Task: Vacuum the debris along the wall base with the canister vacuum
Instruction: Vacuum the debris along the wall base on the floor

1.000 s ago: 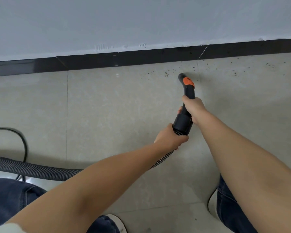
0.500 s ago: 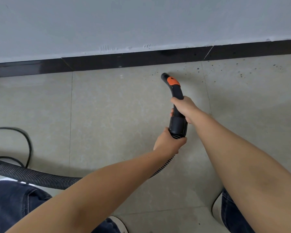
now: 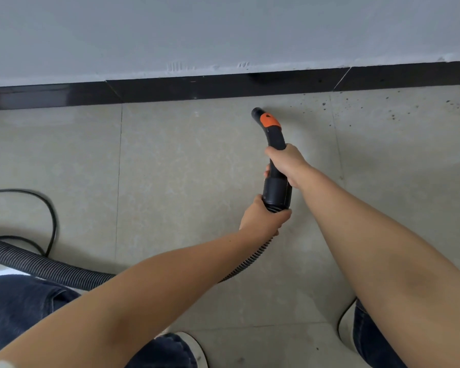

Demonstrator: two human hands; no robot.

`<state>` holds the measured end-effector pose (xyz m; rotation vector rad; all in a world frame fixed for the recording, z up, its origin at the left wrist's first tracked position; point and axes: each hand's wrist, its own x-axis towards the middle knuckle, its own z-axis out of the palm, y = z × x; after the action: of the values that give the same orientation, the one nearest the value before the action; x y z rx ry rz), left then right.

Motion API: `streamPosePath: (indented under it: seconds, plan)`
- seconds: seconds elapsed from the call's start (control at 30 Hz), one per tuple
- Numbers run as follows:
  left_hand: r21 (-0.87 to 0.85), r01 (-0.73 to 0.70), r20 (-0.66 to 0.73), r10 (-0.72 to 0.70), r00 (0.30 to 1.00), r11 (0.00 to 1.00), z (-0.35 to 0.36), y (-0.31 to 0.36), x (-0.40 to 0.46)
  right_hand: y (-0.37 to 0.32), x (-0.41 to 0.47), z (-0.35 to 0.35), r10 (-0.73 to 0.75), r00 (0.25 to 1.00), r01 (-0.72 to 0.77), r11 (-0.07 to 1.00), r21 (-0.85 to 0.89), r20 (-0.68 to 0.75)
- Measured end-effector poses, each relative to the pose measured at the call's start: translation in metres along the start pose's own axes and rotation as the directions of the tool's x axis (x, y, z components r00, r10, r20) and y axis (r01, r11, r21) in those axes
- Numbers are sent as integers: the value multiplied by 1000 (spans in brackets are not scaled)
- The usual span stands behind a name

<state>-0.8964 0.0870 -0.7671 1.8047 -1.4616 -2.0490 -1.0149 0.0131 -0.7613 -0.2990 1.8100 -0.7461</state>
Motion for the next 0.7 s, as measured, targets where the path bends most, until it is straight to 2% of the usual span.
streamPosePath:
  seconds: [0.2, 0.27, 0.37, 0.53, 0.7]
  plan:
    - [-86, 18, -62, -23, 998, 996, -7, -10, -6, -5, -3, 23, -6, 994, 17, 995, -100, 112]
    - [-93, 19, -72, -26, 997, 995, -12, -11, -3, -6, -1, 29, -15, 992, 26, 996, -84, 126]
    - [-34, 3, -40, -4, 999, 999, -18, -3, 8, -9, 6, 24, -18, 999, 19, 1000, -19, 45]
    - [40, -46, 101, 41, 994, 998, -7, 22, 25, -11, 20, -13, 24, 990, -8, 994, 113, -139]
    - [11, -55, 83, 53, 995, 998, -3, 30, 35, -22, 31, -18, 12, 993, -2, 997, 83, -120]
